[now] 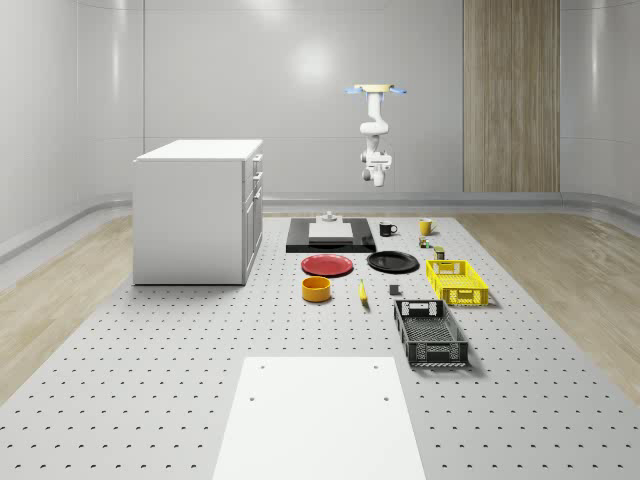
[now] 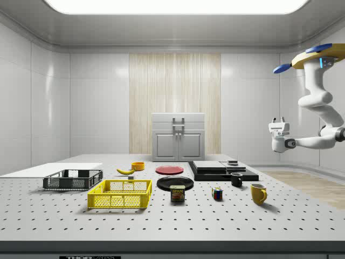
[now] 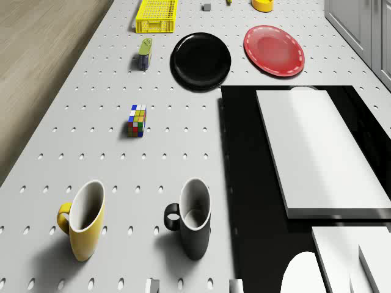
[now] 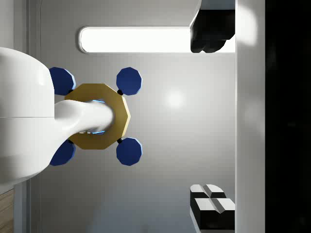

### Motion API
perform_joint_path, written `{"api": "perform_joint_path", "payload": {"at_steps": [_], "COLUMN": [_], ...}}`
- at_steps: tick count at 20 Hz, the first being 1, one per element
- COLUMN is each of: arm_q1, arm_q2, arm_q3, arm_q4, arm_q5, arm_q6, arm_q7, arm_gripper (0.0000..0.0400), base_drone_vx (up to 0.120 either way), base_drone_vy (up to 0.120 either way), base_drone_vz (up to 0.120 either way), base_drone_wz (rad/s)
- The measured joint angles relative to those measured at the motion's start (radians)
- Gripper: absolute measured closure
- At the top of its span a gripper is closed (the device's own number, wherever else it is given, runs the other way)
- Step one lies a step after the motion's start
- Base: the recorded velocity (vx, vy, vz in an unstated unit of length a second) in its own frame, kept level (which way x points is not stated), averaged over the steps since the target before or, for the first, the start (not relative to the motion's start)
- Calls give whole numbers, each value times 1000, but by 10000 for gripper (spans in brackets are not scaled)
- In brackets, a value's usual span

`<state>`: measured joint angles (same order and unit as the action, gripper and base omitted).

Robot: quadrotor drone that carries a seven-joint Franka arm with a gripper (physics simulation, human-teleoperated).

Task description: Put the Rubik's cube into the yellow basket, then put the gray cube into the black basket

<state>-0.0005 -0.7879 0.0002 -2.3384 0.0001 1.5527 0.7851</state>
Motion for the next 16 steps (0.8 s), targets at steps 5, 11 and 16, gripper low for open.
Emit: {"api": "perform_joint_path", "payload": {"at_steps": [5,11,16], "arm_q1": [-2,-4,-5], "arm_q2": [19,59,79], "arm_q3": [1,2,3], "arm_q4": [106,222,273], "arm_q5": [1,2,2], "arm_q6": [-84,-154,-182], "arm_q7": [-1,-2,-3], "arm_gripper": [0,0,0], "base_drone_vx": [0,67,120], "base_drone_vy": [48,120,120], "base_drone_vz": [0,0,0], "base_drone_wz": [0,0,0]}}
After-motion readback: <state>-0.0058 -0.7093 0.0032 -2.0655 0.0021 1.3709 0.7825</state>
